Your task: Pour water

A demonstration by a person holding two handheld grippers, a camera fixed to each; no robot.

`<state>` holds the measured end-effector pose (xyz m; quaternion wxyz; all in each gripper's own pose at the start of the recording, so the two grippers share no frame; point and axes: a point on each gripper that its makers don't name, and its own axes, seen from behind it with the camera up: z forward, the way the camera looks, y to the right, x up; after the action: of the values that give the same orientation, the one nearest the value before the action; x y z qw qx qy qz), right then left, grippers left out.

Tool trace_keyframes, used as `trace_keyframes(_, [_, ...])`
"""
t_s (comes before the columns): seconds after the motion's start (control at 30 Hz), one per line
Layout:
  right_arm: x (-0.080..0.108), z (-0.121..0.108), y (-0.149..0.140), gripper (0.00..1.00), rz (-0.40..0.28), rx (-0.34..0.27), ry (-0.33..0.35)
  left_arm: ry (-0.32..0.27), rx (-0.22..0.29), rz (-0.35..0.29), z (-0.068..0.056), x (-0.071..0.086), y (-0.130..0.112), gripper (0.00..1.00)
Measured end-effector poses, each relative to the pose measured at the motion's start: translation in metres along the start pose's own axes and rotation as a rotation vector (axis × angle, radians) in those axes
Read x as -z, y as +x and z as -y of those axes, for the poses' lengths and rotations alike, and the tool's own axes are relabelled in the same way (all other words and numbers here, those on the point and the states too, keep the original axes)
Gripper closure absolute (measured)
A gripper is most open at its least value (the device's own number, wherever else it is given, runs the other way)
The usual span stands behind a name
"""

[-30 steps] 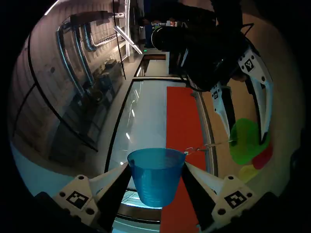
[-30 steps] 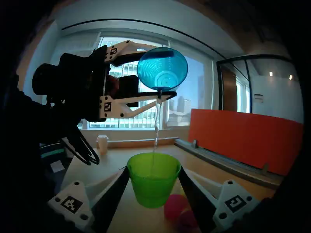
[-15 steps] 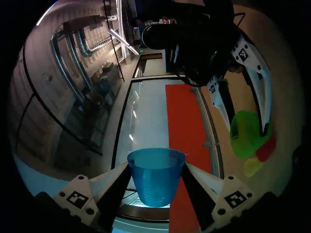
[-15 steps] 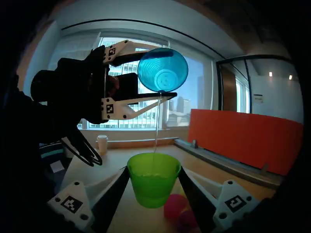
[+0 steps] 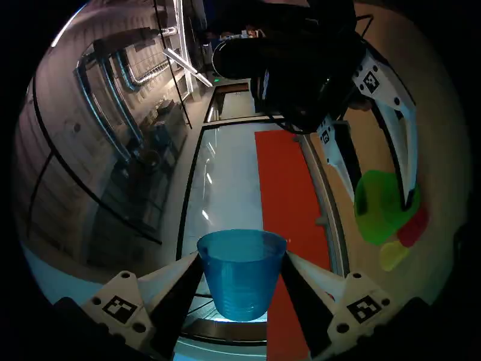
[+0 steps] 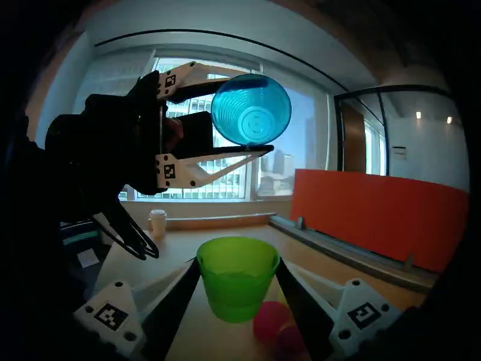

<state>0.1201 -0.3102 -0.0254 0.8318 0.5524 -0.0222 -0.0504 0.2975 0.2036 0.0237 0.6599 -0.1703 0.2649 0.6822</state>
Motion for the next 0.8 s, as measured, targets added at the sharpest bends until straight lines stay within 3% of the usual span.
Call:
trace_keyframes(0.2, [0.0,0.0,0.001,0.09,-0.002,0.0,-0.001,-0.006,0.04,0.002,0.002,-0.003,-0.003,0.15])
trace_keyframes(0.4, [0.0,0.0,0.002,0.09,-0.005,-0.001,-0.004,-0.003,0.121,0.01,0.005,-0.006,-0.007,0.15])
trace_keyframes(0.57, [0.001,-0.001,0.003,0.09,-0.008,-0.001,-0.008,0.003,0.226,0.012,0.006,-0.006,-0.01,0.15])
trace_keyframes(0.8, [0.002,-0.002,0.006,0.09,-0.015,-0.002,-0.009,0.009,0.421,0.013,0.01,-0.006,-0.013,0.16])
